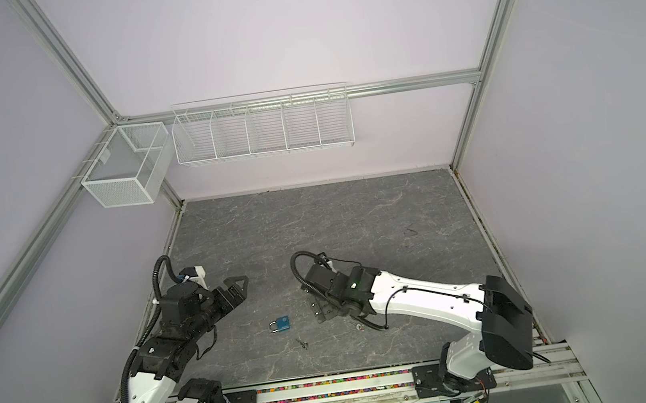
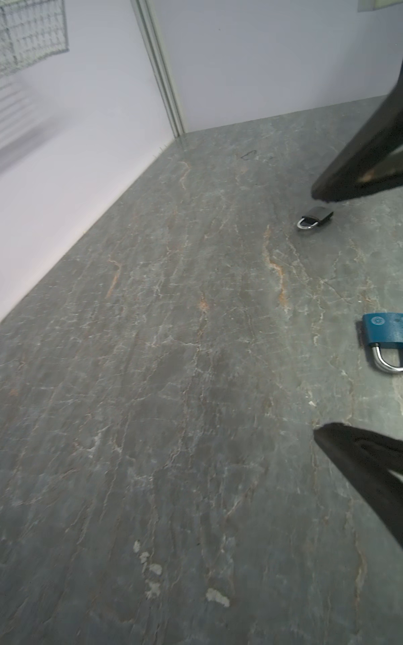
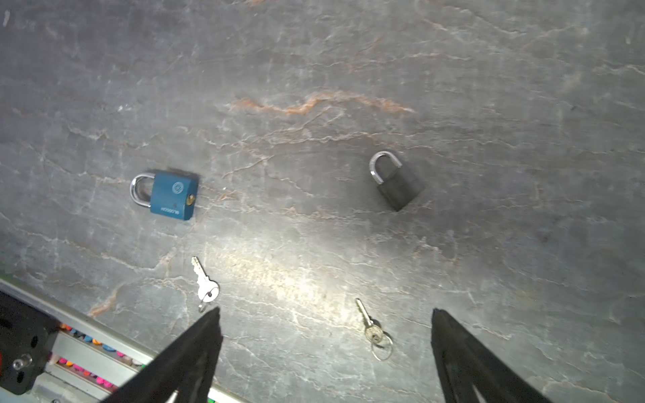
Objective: Unlock with the key
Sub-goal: 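Reach the right gripper toward the silver key while the left arm lifts, then close the right gripper on the silver key's ring end and lift it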
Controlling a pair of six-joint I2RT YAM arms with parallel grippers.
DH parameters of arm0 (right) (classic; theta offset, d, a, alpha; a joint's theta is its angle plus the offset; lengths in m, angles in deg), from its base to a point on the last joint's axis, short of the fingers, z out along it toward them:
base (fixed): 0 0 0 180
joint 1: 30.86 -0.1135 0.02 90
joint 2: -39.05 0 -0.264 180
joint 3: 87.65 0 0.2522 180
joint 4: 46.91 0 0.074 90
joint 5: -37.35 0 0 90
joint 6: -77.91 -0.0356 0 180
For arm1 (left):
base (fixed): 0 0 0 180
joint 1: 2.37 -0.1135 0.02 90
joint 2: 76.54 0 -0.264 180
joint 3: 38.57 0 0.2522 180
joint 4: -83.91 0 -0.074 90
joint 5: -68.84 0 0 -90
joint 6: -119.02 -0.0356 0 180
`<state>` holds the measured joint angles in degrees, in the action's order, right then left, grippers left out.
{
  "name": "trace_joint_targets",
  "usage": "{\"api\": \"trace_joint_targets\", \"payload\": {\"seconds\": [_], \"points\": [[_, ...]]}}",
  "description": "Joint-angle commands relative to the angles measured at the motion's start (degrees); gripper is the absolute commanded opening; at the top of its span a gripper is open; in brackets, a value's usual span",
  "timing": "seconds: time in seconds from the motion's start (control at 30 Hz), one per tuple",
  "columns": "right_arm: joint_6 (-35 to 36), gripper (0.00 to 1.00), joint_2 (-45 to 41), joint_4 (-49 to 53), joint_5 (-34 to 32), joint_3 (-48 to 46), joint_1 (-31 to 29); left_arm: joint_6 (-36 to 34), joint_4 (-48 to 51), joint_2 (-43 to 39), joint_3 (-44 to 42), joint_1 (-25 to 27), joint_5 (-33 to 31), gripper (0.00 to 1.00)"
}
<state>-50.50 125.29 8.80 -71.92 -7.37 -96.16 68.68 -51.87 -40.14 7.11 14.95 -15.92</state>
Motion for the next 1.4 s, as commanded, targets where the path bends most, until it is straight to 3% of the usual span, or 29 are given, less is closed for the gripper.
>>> {"api": "trace_joint_targets", "payload": {"seconds": [0.0,0.03,0.23,0.43,0.73,1.37], "points": [[-3.66,0.98,5.31,1.64,1.81,3.33,-3.04,3.14,4.67,0.11,-0.55,4.4,-0.83,0.99],[-3.96,1.0,7.22,1.98,2.35,4.42,-3.7,3.92,4.74,0.47,-0.63,6.03,-1.79,0.99],[-6.2,0.82,12.9,2.1,6.7,6.48,-6.29,7.6,5.43,1.93,-1.73,12.82,-5.61,0.99],[-7.01,0.67,16.84,3.82,8.82,9.19,-7.93,8.49,9.22,0.97,-1.7,12.96,-7.65,0.99],[-9.76,0.56,23.78,4.99,14.56,13.28,-9.4,9.44,16.67,-0.84,0.07,12.91,-10.45,0.99],[-12.05,0.37,29.23,6.65,14.85,15.93,-8.53,10.08,17.37,-3.0,0.11,12.93,-11.26,0.99]]}}
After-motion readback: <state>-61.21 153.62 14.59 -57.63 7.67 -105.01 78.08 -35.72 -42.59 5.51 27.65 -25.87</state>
